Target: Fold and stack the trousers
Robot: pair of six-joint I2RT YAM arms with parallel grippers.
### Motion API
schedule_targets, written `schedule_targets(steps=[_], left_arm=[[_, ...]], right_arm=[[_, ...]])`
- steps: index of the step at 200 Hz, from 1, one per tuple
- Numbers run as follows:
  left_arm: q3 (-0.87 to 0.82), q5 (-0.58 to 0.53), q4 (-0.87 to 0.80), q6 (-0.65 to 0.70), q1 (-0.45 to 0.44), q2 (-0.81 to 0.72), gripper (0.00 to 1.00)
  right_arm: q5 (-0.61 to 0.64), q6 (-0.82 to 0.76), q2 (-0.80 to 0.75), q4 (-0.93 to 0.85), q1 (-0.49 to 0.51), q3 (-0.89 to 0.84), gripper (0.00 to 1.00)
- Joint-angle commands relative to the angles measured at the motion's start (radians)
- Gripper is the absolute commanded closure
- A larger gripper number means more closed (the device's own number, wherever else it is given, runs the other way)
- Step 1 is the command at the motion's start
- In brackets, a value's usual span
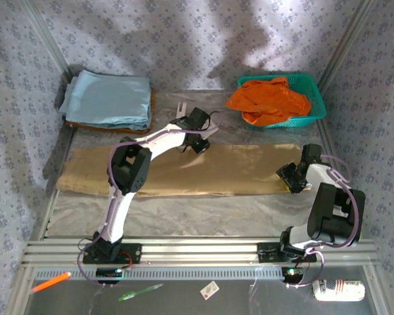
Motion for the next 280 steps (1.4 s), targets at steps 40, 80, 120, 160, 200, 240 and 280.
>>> schedule_targets(steps=[40,80,120,160,200,240,280], left_arm=[[-0.073,-0.168,0.037,-0.265,0.040,-0.195,0.15],[-0.358,-0.305,0.129,-0.598,0.094,-0.373,0.17],[-0.663,-0.242,0.246,-0.872,0.198,-0.476,0.19],[-0.901,-0.201,0.350,-0.985,0.305,-0.589,0.20],[-1.062,-0.162,0.412,-1.029,0.409,-0.655,0.20],[-1.119,-0.168,0.393,-1.007,0.491,-0.748,0.20],[-1.089,-0.140,0.297,-0.981,0.523,-0.879,0.19]], right_arm=[[0.074,-0.023,-0.120,-0.145,0.060,0.068,0.44],[0.110,0.066,-0.162,-0.073,0.335,0.088,0.53],[0.114,0.061,0.090,-0.019,0.505,0.182,0.92],[0.106,0.049,0.184,0.003,0.408,0.119,1.00],[0.033,0.007,0.107,-0.024,0.253,0.070,0.87],[-0.003,-0.027,0.014,-0.098,0.160,0.092,0.69],[0.003,-0.109,-0.041,-0.219,0.134,0.198,0.58]])
